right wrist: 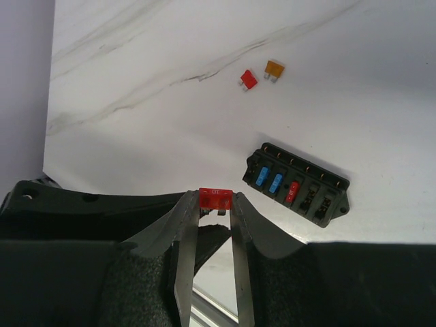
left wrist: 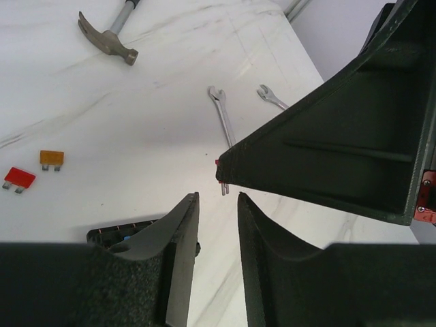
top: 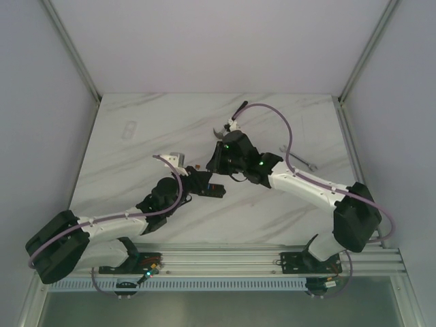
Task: Snap on the fuse box
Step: Pick up the fuse from the center of the board.
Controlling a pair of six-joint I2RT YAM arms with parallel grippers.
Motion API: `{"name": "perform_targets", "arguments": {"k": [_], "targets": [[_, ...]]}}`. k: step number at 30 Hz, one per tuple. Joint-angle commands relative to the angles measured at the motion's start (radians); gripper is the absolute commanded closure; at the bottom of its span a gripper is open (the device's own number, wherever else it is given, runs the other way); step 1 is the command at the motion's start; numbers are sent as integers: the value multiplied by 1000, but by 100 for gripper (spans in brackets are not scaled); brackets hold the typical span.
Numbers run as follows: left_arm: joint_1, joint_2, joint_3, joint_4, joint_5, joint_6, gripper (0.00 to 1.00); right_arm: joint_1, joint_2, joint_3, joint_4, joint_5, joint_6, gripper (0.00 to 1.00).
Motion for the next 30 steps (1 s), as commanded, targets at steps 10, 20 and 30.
{"name": "perform_targets", "arguments": {"k": [10,20,30], "targets": [[-18,-5,9,59,-38,33,73,6,-31,-49,57,-38,41,75],[-20,-21,10,47,-38,56,97,6,-41,-67,75,-47,51,74],[-13,-123,-2,-47,-4,159,100,-49,-139,-85,124,-162,-182,57]]}}
